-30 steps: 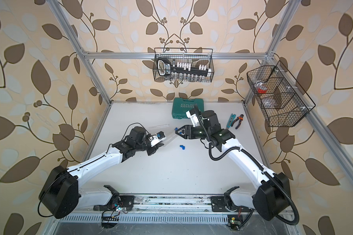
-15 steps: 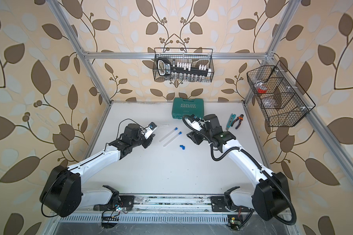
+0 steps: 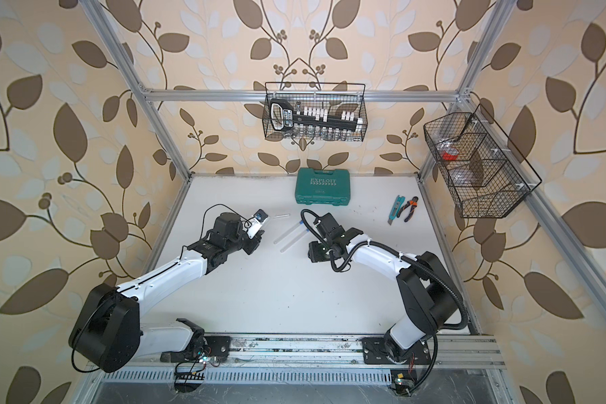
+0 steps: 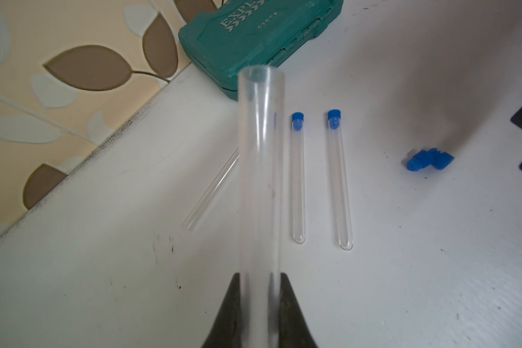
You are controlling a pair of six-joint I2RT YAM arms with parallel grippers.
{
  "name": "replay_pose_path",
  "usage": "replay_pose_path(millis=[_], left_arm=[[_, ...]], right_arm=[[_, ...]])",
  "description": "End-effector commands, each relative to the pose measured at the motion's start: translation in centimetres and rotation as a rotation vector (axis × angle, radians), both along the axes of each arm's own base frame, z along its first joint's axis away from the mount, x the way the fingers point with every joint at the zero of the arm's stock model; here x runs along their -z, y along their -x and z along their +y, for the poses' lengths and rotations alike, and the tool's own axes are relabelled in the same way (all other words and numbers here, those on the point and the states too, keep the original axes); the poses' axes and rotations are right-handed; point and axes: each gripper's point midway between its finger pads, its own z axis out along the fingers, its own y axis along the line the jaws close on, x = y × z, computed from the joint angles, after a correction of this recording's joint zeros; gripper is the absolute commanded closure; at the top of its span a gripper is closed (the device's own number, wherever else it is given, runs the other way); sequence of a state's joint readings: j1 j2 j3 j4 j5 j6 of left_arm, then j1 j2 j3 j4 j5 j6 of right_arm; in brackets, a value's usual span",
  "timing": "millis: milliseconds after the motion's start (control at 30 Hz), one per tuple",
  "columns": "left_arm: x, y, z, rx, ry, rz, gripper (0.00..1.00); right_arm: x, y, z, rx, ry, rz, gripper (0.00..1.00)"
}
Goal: Insert stoppers into test tubes
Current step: Pick up the stopper from the center of the board.
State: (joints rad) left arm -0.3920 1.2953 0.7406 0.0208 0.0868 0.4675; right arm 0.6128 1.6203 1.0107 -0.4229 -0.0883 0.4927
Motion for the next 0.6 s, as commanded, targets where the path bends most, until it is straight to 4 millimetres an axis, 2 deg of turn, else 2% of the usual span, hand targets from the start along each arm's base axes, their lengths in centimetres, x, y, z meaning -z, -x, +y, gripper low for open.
replay_pose_path(millis=[0, 100, 400, 567], left_arm=[[-1.4, -0.7, 0.2, -0.026, 0.006, -0.048, 1.0], [-1.5, -0.6, 0.0, -0.014, 0.017, -0.048, 1.0], [-1.4, -0.5, 0.0, -0.003, 0.006, -0.056, 1.0], [-1.5, -0.4, -0.1, 0.007, 0.008, -0.061, 1.0]], right_arm=[[2.0, 0.2, -0.9, 0.117, 0.074, 0.069, 0.49], [2.6, -0.3, -1.2, 0.136, 0.106, 0.066, 0.5], [4.0, -2.1, -0.5, 0.124, 0.151, 0.074, 0.55], [4.5, -2.8, -0.8, 0.126, 0.194, 0.068, 0.62]])
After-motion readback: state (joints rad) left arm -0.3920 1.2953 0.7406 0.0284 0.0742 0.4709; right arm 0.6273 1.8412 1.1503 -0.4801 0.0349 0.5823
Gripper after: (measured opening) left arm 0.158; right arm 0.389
